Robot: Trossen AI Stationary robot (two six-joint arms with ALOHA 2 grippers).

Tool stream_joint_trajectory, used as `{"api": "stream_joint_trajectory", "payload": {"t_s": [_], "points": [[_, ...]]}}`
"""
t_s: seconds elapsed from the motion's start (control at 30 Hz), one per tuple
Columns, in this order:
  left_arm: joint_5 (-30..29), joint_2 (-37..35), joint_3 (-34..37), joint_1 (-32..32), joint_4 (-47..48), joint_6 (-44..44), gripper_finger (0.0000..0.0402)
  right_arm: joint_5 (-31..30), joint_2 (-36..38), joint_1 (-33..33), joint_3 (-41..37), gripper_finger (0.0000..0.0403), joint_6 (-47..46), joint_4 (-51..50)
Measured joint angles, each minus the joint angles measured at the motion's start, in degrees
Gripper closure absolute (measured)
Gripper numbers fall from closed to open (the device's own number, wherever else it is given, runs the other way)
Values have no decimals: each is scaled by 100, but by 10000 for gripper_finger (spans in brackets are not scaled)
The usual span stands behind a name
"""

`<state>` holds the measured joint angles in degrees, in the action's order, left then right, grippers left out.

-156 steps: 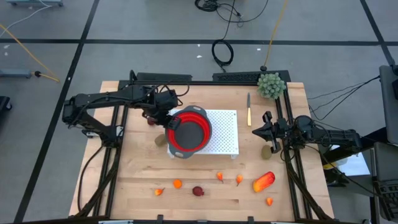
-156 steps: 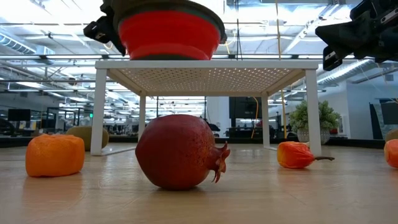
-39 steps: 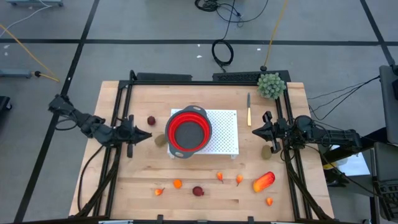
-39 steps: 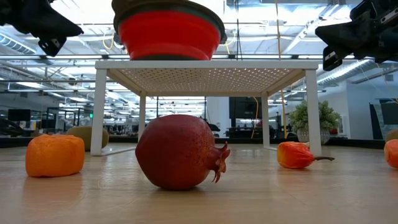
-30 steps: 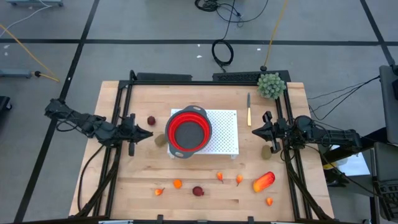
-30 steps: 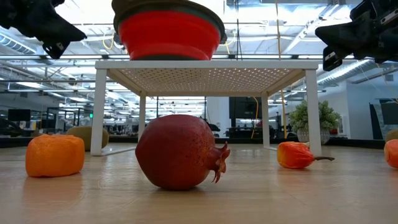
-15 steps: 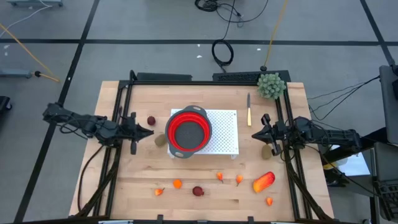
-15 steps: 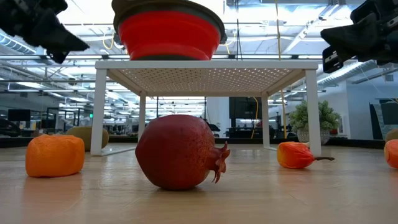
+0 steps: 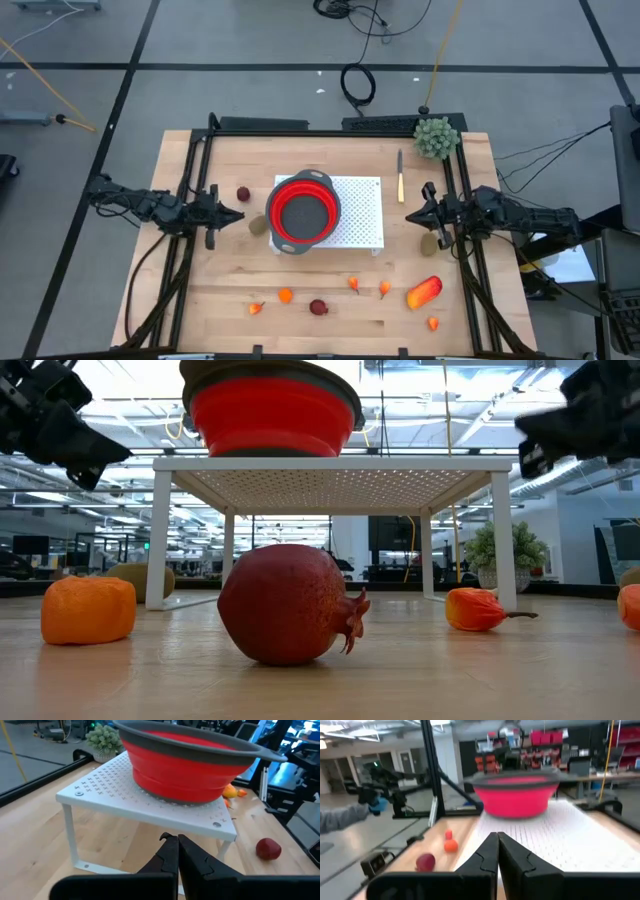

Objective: Pick & Place Fruit
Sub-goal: Put the right kiwi into the strainer bowl on the shelf

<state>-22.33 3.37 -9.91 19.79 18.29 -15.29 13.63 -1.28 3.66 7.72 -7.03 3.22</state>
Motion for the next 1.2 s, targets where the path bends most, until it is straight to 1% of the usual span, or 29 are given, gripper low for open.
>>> {"api": "stream_joint_trajectory", "payload": {"t_s": [0.17,0.3,0.47,0.63,0.8,0.97,1.07,1.2], "points": [[-14,-204,0,0,220,33,393,-3,-254,-2,279,403,-111,-493],[-17,-207,0,0,264,32,400,0,-559,-2,588,403,-113,-870],[-20,-207,0,0,280,33,391,8,-998,-2,967,403,-62,-1287],[-44,-207,0,0,302,61,400,14,-1409,-2,1284,403,2,-1690],[-66,-207,0,0,301,64,388,16,-1714,-2,1625,403,44,-2207],[-90,-207,0,3,298,195,395,16,-1969,-4,1922,403,44,-2645],[-166,-207,0,4,299,203,400,8,-2102,-56,2016,403,46,-2707],[-174,-207,0,4,299,210,389,-53,-2294,-331,2110,403,90,-2708]]}}
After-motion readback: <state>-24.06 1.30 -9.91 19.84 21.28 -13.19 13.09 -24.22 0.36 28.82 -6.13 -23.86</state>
